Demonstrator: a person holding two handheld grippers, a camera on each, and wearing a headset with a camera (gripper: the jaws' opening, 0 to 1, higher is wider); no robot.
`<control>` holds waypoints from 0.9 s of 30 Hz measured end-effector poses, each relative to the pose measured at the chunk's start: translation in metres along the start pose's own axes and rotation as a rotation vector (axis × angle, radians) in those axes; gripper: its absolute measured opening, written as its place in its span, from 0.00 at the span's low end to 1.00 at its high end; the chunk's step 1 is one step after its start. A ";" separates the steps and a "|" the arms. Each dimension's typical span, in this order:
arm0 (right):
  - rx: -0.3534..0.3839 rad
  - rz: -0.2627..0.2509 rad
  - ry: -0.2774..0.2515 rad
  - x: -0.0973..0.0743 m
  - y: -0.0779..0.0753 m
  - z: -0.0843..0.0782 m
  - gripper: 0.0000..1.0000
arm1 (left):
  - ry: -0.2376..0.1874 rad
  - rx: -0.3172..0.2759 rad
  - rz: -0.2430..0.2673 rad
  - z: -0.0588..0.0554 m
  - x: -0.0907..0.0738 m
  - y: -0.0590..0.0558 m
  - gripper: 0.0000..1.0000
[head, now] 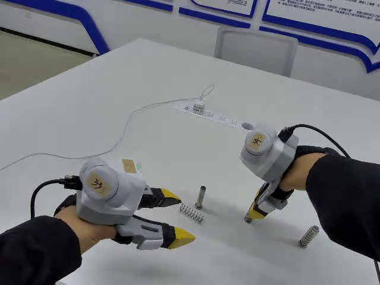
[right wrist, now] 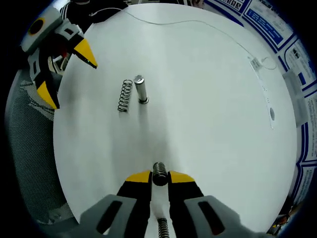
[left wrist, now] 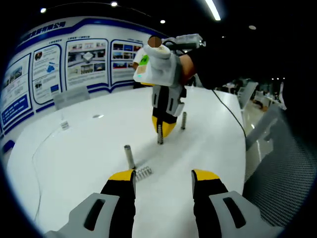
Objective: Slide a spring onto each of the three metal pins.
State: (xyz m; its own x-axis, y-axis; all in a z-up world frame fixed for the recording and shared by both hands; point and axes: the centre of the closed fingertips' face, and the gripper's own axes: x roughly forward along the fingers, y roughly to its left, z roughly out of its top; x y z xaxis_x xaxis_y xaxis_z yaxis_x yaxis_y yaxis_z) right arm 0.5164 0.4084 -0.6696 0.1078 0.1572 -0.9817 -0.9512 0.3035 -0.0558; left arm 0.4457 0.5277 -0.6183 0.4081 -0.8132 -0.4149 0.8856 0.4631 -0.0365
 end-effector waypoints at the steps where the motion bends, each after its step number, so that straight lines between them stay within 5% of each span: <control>1: -0.002 -0.003 -0.004 0.000 0.000 0.000 0.17 | 0.000 -0.001 0.001 0.000 0.000 0.000 0.47; 8: -0.017 -0.036 -0.036 -0.016 -0.002 0.003 0.21 | 0.001 0.001 0.003 0.000 -0.001 0.000 0.47; 15: -0.050 -0.077 -0.120 -0.034 0.005 0.029 0.21 | 0.003 0.000 0.005 0.000 0.000 0.001 0.46; 27: -0.035 0.008 -0.203 0.000 0.043 0.071 0.17 | 0.007 -0.005 0.013 -0.001 -0.001 0.003 0.46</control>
State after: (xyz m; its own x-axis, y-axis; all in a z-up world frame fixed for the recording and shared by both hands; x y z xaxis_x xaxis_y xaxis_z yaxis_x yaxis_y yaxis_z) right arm 0.4958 0.4883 -0.6592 0.1534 0.3470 -0.9252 -0.9612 0.2695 -0.0583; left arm 0.4477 0.5308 -0.6191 0.4183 -0.8047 -0.4213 0.8791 0.4754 -0.0352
